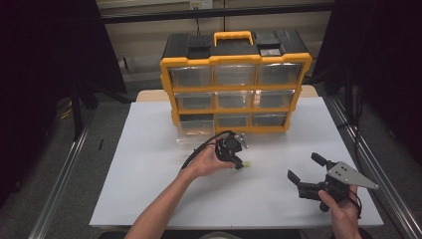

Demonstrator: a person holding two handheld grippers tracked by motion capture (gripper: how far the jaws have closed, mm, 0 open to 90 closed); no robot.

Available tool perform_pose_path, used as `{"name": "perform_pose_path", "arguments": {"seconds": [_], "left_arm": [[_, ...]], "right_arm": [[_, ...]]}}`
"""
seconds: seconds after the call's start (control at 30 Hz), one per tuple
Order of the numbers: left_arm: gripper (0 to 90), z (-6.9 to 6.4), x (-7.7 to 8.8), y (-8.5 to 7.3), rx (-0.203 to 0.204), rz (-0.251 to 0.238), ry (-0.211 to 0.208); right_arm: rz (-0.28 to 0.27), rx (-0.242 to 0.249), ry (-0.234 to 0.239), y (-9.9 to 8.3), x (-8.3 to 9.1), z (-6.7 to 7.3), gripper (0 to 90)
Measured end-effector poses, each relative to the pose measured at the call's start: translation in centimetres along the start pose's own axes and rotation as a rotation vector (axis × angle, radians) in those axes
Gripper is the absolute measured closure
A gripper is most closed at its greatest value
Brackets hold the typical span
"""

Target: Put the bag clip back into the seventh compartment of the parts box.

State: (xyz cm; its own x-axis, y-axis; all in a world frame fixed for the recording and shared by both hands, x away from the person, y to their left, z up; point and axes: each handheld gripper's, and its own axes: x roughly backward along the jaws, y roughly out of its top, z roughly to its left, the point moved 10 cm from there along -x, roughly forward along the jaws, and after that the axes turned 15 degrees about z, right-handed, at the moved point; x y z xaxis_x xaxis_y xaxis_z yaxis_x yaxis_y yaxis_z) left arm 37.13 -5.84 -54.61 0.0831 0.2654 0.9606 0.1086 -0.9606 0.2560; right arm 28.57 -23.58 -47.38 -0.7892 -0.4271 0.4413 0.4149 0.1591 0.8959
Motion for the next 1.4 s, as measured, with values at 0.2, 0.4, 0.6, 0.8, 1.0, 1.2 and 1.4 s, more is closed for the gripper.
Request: {"name": "perform_pose_path", "arguments": {"seconds": [0.2,0.4,0.6,0.8,1.0,1.2,1.4], "left_arm": [[78.5,-0.9,0.4,0.8,0.004,-0.061,-0.022],[78.5,-1.5,0.7,1.4,0.007,-0.103,-0.01],[78.5,-1.7,1.7,1.5,0.011,-0.152,-0.021],[78.5,-1.6,2.6,1.1,0.03,-0.204,-0.019],[78.5,-2.0,4.0,0.8,0.03,-0.253,-0.011],[78.5,-2.2,4.9,-0.1,0.014,-0.265,0.013],[78.5,-2.2,5.7,-0.5,0.038,-0.33,0.012]], "right_arm": [[-0.001,0.004,-0.005,0.0,0.1,0.0,0.1],[-0.007,0.007,-0.001,0.1,0.0,0.0,0.0],[-0.01,-0.014,-0.001,0.1,0.0,-0.2,0.0],[-0.014,-0.013,0.003,0.1,0.1,0.0,0.0],[-0.013,-0.009,0.013,0.2,0.0,0.1,0.0],[-0.015,-0.006,0.01,0.2,0.0,0.0,0.0],[-0.021,-0.002,0.01,0.2,0.1,0.1,0.0]]}}
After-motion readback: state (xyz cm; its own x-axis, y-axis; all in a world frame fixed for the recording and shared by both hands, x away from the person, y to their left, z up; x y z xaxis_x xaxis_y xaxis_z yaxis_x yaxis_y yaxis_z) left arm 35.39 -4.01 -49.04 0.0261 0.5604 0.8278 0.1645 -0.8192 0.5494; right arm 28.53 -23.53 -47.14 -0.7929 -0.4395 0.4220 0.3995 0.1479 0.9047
